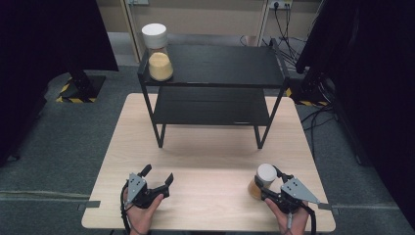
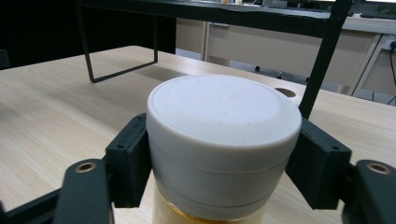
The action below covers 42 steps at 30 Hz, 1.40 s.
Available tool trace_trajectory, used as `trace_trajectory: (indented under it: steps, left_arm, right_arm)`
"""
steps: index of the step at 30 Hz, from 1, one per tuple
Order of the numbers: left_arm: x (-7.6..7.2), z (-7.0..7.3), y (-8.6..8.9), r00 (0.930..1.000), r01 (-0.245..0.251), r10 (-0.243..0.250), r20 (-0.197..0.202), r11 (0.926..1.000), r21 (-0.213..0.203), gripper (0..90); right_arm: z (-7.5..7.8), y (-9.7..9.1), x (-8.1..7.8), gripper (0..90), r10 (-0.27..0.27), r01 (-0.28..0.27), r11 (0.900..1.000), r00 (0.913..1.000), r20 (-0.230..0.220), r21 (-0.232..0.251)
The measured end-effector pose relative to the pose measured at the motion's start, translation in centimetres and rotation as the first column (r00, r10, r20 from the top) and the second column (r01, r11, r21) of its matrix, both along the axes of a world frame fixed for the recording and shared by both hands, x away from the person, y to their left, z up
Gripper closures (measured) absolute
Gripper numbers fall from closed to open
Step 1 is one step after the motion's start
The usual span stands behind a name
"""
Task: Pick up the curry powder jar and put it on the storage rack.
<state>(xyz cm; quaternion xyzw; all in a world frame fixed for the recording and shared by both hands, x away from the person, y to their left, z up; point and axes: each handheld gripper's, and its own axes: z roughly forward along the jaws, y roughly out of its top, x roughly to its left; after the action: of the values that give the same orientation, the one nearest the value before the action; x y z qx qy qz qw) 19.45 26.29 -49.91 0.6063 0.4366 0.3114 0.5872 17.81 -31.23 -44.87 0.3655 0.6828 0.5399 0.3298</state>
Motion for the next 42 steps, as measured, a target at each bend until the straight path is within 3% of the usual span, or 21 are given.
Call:
trace_trajectory:
  steps: [9, 14, 24, 42]
  left_arm:
    - [0.0, 0.0, 0.0, 1.0, -0.001, 0.001, 0.0, 1.0, 0.002, 6.6]
    - [0.0, 0.0, 0.0, 1.0, -0.001, 0.001, -0.003, 1.0, -0.003, 6.6]
    - [0.0, 0.0, 0.1, 1.0, -0.001, 0.0, -0.006, 1.0, -0.006, 6.6]
    - [0.1, 0.0, 0.2, 1.0, -0.002, 0.002, -0.009, 0.9999, -0.013, 6.7]
  right_arm:
    - [0.4, 0.5, -0.2, 33.5, -0.012, 0.011, 0.9999, 0.9999, -0.01, -0.012]
    - [0.6, 0.7, -0.5, 33.5, -0.021, 0.021, 0.9997, 0.9998, -0.003, 0.01]
    - [2.1, 1.2, -1.2, 33.5, -0.038, 0.034, 0.9982, 0.997, 0.068, 0.049]
    - [4.5, 2.2, -1.2, 33.6, -0.107, 0.083, 0.9866, 0.9794, 0.172, 0.14]
